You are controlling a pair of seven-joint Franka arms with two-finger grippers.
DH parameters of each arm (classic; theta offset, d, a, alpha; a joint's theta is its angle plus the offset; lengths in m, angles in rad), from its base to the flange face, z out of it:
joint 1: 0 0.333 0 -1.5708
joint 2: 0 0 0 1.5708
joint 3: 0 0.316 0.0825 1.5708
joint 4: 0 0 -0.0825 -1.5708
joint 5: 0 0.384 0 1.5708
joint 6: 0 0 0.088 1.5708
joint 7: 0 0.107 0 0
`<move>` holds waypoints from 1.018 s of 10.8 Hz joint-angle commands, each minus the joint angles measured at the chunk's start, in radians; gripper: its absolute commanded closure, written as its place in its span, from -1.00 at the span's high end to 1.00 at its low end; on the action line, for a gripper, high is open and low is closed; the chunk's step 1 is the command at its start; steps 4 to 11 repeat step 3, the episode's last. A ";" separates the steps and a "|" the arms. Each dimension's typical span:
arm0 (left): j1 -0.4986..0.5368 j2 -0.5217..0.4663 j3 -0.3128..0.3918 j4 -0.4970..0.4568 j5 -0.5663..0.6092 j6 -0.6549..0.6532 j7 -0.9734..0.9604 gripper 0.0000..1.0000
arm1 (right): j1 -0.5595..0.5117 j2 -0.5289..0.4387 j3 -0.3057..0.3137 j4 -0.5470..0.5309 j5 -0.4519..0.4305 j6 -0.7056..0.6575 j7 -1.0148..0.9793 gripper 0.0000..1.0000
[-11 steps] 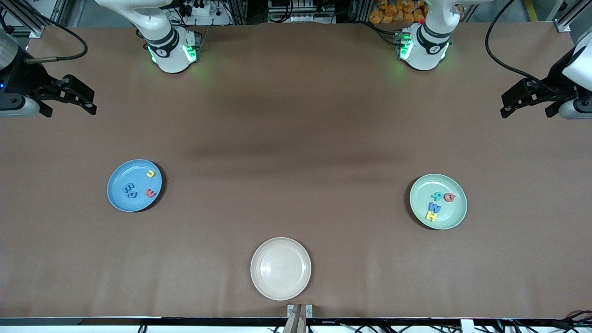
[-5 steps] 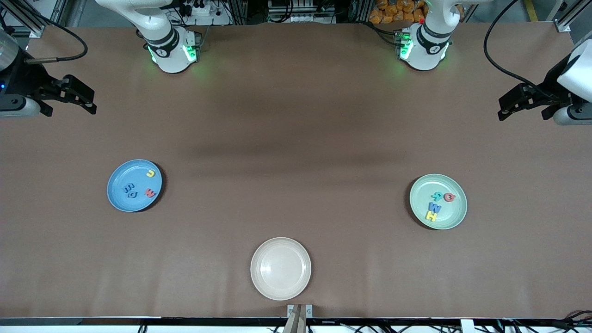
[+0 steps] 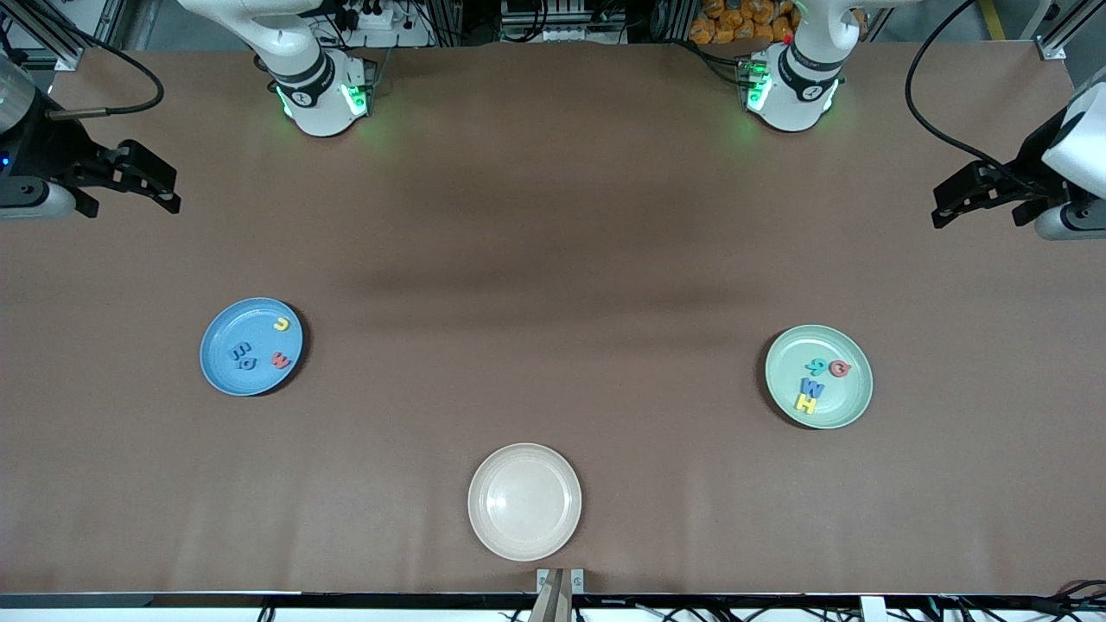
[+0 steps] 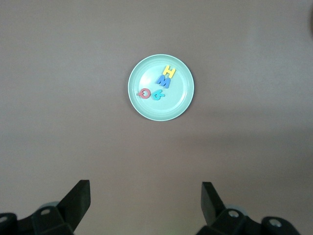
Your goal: Sort upper and lower case letters into plates
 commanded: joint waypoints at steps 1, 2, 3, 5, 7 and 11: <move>0.011 -0.005 -0.004 0.004 -0.010 -0.003 0.008 1.00 | -0.004 0.030 0.004 0.024 -0.011 -0.016 0.018 1.00; 0.011 -0.005 -0.004 0.005 -0.010 -0.005 0.006 1.00 | -0.010 0.050 0.004 0.022 -0.011 -0.016 0.018 1.00; 0.011 -0.005 -0.004 0.005 -0.010 -0.005 0.008 1.00 | -0.018 0.055 0.004 0.016 -0.009 -0.016 0.018 1.00; 0.011 -0.005 -0.004 0.005 -0.010 -0.005 0.008 1.00 | -0.018 0.055 0.004 0.016 -0.009 -0.016 0.018 1.00; 0.011 -0.005 -0.004 0.005 -0.010 -0.005 0.008 1.00 | -0.018 0.055 0.004 0.016 -0.009 -0.016 0.018 1.00; 0.011 -0.005 -0.004 0.005 -0.010 -0.005 0.008 1.00 | -0.018 0.055 0.004 0.016 -0.009 -0.016 0.018 1.00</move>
